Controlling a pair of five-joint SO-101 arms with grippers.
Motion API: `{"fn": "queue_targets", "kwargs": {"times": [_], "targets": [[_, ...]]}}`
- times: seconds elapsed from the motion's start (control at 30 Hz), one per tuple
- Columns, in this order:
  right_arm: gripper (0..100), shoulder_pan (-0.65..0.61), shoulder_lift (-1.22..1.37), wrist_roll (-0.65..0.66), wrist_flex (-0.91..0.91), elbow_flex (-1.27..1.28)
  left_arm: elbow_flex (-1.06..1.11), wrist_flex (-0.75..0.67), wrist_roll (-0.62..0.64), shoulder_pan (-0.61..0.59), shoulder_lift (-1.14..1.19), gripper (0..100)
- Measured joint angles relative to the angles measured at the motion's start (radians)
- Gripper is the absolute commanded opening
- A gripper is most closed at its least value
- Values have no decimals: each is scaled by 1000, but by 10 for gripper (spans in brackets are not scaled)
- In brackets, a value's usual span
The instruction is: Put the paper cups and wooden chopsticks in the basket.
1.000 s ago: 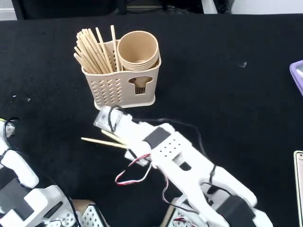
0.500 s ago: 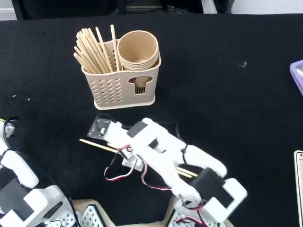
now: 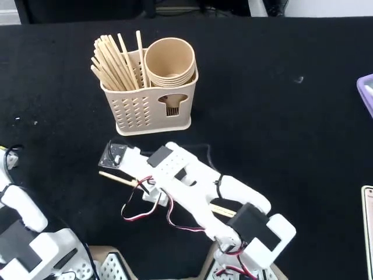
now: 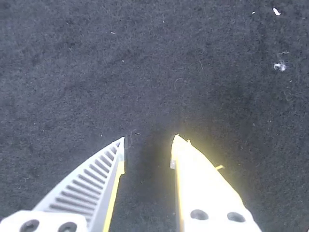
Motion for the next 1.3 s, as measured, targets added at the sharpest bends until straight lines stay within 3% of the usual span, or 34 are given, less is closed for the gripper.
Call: {"fn": "queue_targets", "kwargs": {"times": [0.53,0.9,1.1,1.3], "targets": [[10,-3,-183,0,9,0,0,0,0,0,0,163],[14,-3,-155,-6,43,2,0,0,0,0,0,163],[174,-3,-155,-48,-15,54,0,0,0,0,0,163],[149,-34,-155,-64,-68,64,0,0,0,0,0,163]]}}
